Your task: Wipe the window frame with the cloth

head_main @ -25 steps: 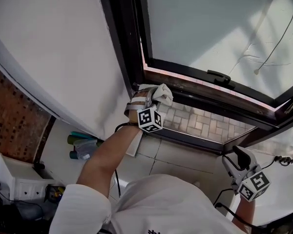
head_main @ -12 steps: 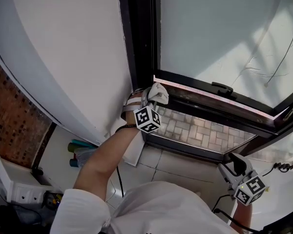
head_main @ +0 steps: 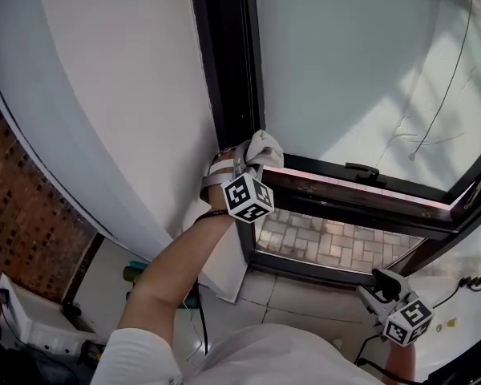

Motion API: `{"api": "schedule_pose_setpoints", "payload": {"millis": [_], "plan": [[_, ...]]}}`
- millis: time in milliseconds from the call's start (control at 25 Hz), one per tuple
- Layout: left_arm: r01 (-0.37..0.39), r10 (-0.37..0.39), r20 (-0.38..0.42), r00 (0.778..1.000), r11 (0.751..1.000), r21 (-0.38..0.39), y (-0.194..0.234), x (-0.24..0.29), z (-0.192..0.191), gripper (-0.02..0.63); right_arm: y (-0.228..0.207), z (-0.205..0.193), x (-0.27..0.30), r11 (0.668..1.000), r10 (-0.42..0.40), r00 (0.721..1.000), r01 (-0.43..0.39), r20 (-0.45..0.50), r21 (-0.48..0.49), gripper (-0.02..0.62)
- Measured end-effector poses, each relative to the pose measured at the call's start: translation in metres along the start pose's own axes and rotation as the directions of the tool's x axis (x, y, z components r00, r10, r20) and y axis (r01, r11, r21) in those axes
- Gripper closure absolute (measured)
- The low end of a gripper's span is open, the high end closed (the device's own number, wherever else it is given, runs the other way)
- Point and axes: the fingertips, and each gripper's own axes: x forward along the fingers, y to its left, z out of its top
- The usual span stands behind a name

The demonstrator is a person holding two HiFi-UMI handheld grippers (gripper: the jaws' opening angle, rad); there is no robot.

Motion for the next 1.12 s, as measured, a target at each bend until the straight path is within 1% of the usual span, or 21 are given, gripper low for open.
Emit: {"api": "schedule_pose_setpoints", "payload": {"millis": [120, 200, 360, 520, 760, 920, 1000, 1120], "plan": [[-0.019, 0.019, 0.014, 1.0, 1.0, -0.008, 0.03, -0.009, 0.019, 0.476, 0.004, -0.002, -0.001, 1.0, 0.016, 1.0, -0.016, -0.011, 0.002, 0.377], [-0.047, 0.047, 0.029, 0.998, 0.999, -0.008, 0.054, -0.014, 0.033, 0.476, 0.006, -0.003, 0.0, 1.0, 0.022, 1.0, -0.022, -0.009, 0.003, 0.377], [-0.107, 0.106, 0.072, 0.992, 0.994, 0.013, 0.111, -0.019, 0.063, 0.474, 0.003, -0.004, 0.007, 1.0, 0.016, 1.0, -0.016, 0.011, 0.007, 0.377], [-0.142, 0.141, 0.103, 0.985, 0.99, 0.006, 0.157, -0.026, 0.091, 0.474, -0.001, -0.005, 0.005, 1.0, 0.008, 1.0, -0.008, 0.018, 0.007, 0.378], [-0.225, 0.226, 0.145, 0.963, 0.974, -0.021, 0.234, -0.039, 0.135, 0.474, -0.006, -0.005, 0.004, 1.0, -0.002, 1.0, 0.002, 0.023, 0.007, 0.377], [-0.271, 0.27, 0.161, 0.949, 0.963, -0.018, 0.28, -0.045, 0.165, 0.472, -0.007, -0.006, 0.001, 1.0, -0.009, 1.0, 0.009, 0.024, 0.005, 0.377], [-0.283, 0.284, 0.171, 0.943, 0.959, -0.029, 0.305, -0.048, 0.179, 0.472, -0.007, -0.006, 0.0, 1.0, -0.011, 1.0, 0.011, 0.024, 0.006, 0.377], [-0.296, 0.303, 0.185, 0.935, 0.953, -0.064, 0.344, -0.055, 0.201, 0.471, -0.009, -0.006, -0.003, 1.0, -0.022, 1.0, 0.022, 0.021, 0.003, 0.377]]}}
